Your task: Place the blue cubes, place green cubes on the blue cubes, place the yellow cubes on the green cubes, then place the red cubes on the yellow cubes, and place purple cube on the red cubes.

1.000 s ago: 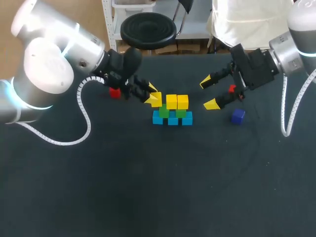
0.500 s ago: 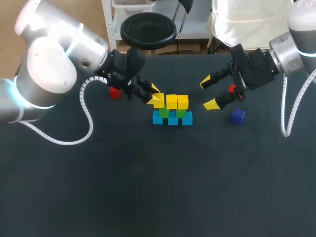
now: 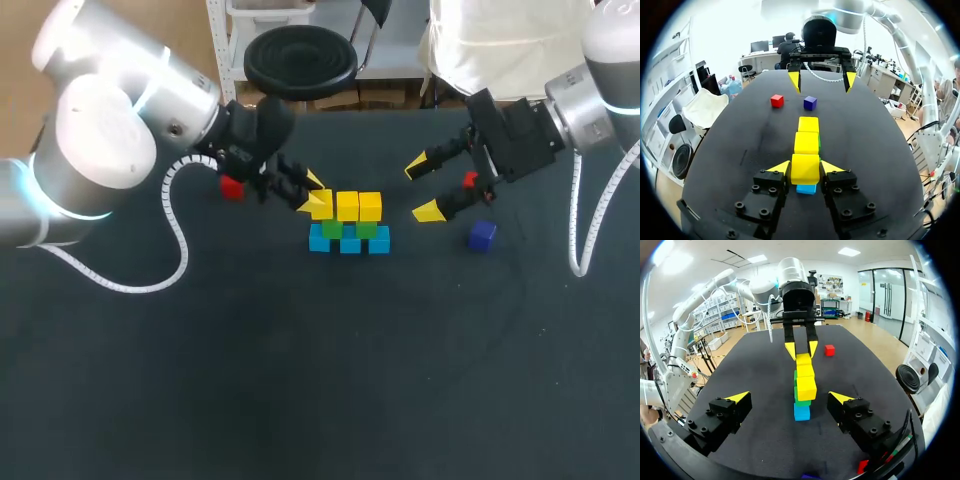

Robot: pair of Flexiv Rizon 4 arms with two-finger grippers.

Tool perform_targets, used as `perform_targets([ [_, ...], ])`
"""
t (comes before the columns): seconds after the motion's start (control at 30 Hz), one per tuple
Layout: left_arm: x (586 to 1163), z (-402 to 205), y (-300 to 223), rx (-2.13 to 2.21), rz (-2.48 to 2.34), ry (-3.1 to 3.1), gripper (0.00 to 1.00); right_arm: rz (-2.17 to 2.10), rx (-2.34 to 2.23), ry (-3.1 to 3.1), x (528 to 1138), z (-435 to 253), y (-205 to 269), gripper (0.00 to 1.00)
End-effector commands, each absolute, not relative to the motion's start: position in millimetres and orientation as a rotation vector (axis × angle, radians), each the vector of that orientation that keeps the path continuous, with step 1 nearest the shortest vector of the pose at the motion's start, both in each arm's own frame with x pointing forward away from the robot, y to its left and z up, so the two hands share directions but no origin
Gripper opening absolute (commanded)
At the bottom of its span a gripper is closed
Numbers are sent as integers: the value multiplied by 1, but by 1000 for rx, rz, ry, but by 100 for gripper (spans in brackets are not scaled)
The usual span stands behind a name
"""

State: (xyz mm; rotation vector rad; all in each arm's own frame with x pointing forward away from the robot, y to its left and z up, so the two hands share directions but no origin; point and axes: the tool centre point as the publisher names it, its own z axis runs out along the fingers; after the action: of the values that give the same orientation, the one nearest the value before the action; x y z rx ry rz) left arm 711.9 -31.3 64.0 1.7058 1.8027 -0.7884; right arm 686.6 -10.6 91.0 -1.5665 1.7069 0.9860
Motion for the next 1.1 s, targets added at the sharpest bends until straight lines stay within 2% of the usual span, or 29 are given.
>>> perform_targets([
  [0.03,711,68,-31,1712,-787,1797,0,984,-1566,1708,686,91,-11,100],
  [1.1,707,66,-32,1728,-768,1806,0,984,-1566,1708,686,91,-11,100],
])
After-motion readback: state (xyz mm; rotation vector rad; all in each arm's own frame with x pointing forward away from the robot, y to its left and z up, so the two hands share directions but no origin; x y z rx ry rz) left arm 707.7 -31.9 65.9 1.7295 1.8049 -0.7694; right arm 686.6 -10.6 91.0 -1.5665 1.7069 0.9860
